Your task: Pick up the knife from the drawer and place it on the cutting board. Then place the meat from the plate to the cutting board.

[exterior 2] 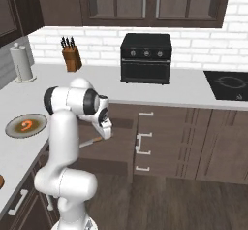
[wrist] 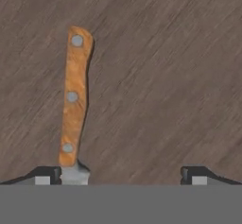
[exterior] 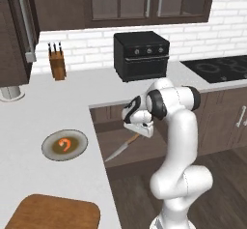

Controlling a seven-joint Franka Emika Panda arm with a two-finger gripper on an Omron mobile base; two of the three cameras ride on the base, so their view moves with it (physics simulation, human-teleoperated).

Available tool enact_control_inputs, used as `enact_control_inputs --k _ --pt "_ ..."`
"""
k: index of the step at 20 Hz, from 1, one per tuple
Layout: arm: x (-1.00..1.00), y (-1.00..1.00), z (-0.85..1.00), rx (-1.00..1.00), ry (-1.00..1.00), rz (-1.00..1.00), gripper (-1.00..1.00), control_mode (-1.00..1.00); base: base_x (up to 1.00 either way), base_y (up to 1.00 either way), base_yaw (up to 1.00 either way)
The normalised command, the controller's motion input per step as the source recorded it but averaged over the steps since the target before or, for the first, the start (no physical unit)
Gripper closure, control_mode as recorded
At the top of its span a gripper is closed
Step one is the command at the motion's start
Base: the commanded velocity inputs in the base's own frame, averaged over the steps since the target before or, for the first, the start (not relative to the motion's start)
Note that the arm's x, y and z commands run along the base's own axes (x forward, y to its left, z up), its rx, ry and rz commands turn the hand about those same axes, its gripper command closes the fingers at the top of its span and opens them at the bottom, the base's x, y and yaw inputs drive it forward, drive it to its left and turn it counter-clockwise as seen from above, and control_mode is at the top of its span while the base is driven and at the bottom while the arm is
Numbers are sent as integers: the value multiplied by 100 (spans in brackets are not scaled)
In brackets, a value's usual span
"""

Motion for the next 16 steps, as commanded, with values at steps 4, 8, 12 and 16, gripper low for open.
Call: enact_control_inputs --k 4,8,12,16 --pt "27 1 -27 -2 0 0 -100 -100 0 0 0" --pt "37 0 -32 -2 0 0 -100 -100 0 0 0" --pt "31 0 -28 0 0 0 -100 -100 0 0 0" --pt "32 4 -35 -1 0 0 -100 -100 0 0 0"
